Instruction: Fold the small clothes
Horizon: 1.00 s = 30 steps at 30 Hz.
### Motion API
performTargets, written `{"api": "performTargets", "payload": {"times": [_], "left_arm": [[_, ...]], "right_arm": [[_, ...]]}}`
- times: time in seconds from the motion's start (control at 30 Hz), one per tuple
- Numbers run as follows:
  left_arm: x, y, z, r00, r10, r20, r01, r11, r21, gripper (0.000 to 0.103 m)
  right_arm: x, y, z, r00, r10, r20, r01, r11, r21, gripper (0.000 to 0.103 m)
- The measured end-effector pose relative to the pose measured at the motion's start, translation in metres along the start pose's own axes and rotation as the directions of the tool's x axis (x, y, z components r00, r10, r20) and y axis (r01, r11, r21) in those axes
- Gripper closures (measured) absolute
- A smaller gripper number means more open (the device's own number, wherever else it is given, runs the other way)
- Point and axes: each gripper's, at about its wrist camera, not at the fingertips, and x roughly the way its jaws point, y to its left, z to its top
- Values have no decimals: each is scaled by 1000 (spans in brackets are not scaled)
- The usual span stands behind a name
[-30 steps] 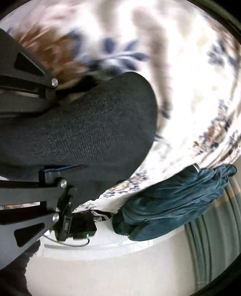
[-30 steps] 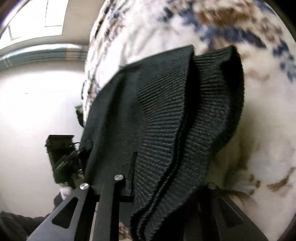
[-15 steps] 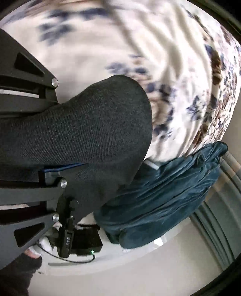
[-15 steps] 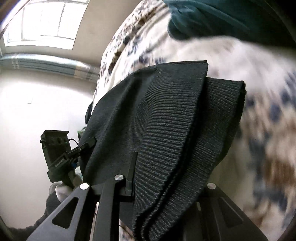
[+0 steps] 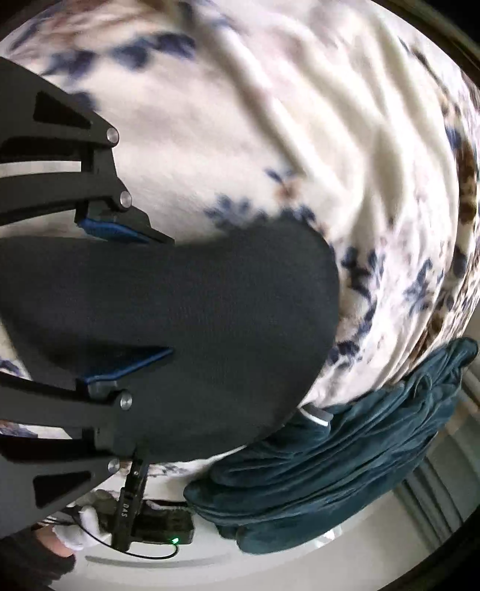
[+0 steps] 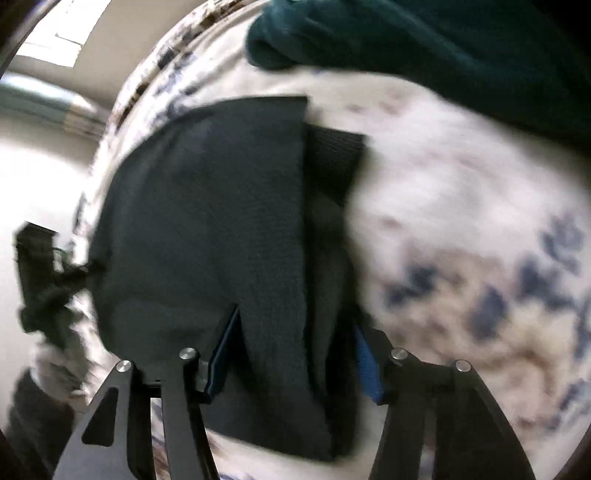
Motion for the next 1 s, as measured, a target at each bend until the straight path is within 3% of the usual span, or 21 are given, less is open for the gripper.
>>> {"api": "performTargets", "payload": {"times": [0.07, 0.13, 0.2, 0.27, 0.3, 0.37, 0.5, 0.53, 0.67, 0.8, 1.0], "left_arm": [[-9, -5, -11, 997, 79, 23, -79, 997, -14, 48], [-16, -17, -20, 981, 187, 47, -187, 982, 3, 41], [-23, -32, -30, 953, 298, 60, -299, 954, 3, 34], [-31, -46, -45, 927, 370, 68, -371, 929, 3, 18], [-36, -55, -52, 913, 401, 77, -402, 915, 7, 12], [-45, -72, -65, 888, 450, 97, -454, 891, 21, 12], [-67, -105, -91, 845, 519, 133, -527, 849, 35, 12], [-70, -111, -93, 842, 521, 141, -531, 847, 39, 12], [-103, -141, -109, 843, 508, 177, -522, 852, 45, 12], [-145, -171, -121, 842, 490, 225, -511, 858, 43, 12], [-221, -222, -152, 845, 455, 282, -483, 875, 34, 12]], "right_arm": [[-4, 1, -10, 998, -66, -1, 66, 998, -11, 44], [-6, 8, -18, 993, -121, 6, 121, 993, -10, 40], [-15, 20, -24, 975, -223, 21, 223, 975, -11, 14], [-28, 37, -35, 951, -301, 71, 303, 953, -28, 0], [-34, 48, -40, 932, -348, 104, 353, 935, -39, 0], [-48, 71, -56, 899, -406, 164, 419, 906, -53, 0], [-79, 93, -84, 859, -453, 238, 473, 881, -30, 0], [-89, 100, -92, 846, -466, 259, 486, 874, -16, 0], [-129, 122, -116, 829, -471, 301, 490, 871, 14, 0], [-188, 141, -147, 812, -467, 350, 491, 871, 22, 0], [-288, 180, -196, 770, -458, 445, 497, 867, 32, 0]]}}
